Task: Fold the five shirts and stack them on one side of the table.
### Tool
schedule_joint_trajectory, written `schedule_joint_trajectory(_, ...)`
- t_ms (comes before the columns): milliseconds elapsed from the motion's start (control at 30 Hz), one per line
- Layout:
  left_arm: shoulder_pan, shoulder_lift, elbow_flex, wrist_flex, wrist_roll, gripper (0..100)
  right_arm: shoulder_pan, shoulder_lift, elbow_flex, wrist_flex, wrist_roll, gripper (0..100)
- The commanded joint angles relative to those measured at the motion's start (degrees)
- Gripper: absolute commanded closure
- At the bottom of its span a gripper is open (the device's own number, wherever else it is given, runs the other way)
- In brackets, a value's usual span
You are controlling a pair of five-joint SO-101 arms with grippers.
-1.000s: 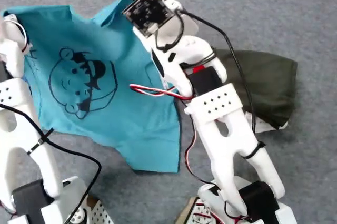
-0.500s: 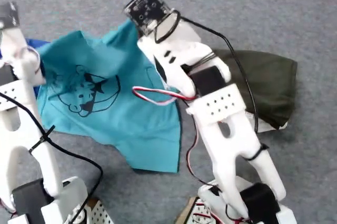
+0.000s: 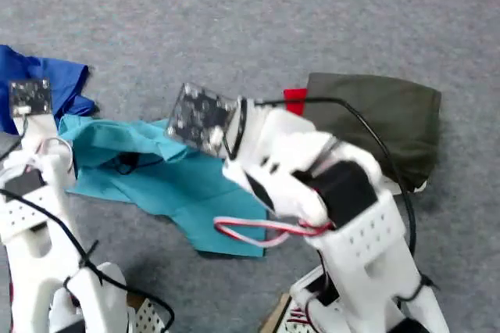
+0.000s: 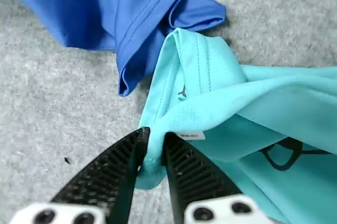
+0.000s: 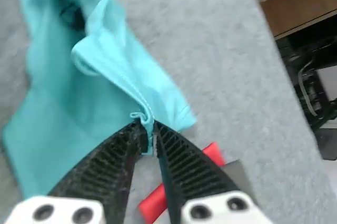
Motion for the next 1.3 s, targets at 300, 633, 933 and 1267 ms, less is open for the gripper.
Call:
schedule_joint_trajectory(300,-5.71,3.21,2.11,-8.44,-0.53,98,-9.8,-21.14,16.4,12.84,0.18,99.6)
schedule_joint_trajectory(633,-4.75,10.59,0.26,-8.62,-0.53,98,-20.35,-22.99,25.89,12.75,0.88,99.6)
schedule_joint_trajectory(933,-5.27,10.68,-0.7,-8.09,-0.44,98,-22.46,-23.25,29.05,14.07,6.51,91.0)
schedule_joint_trajectory(1267,-9.41,10.68,-17.49,12.04,0.26,72,-22.02,-22.81,19.74,20.66,11.25,82.8)
